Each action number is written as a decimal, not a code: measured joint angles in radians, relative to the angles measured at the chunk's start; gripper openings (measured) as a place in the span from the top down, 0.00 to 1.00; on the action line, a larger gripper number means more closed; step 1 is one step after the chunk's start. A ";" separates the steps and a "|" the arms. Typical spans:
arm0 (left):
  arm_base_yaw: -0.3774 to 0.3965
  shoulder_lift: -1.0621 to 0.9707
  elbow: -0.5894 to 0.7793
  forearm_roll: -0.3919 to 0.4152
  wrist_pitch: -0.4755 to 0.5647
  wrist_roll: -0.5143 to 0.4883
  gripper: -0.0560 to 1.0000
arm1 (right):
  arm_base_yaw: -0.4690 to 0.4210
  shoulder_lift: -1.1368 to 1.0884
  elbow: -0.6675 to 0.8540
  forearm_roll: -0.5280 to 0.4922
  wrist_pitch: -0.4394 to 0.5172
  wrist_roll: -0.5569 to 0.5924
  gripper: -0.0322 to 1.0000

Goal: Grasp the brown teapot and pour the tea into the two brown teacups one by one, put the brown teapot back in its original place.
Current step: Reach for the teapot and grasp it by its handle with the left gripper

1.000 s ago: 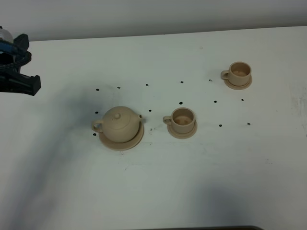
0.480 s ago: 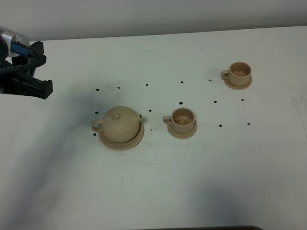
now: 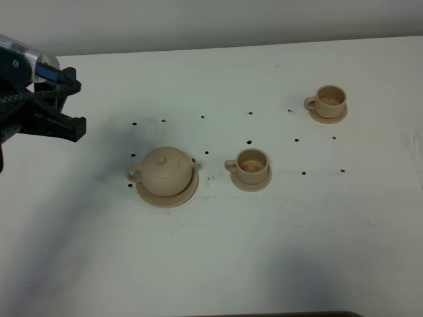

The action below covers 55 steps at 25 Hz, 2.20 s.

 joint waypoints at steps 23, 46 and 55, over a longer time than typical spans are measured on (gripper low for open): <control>-0.071 0.227 -0.004 0.039 0.000 0.053 0.56 | 0.000 0.000 0.000 0.000 0.000 0.000 0.56; -0.119 0.343 -0.013 0.078 0.008 0.052 0.58 | 0.000 0.000 0.000 0.000 0.000 0.000 0.56; -0.086 0.343 -0.013 0.370 -0.013 -0.252 0.58 | 0.000 0.000 0.000 0.000 0.000 0.000 0.56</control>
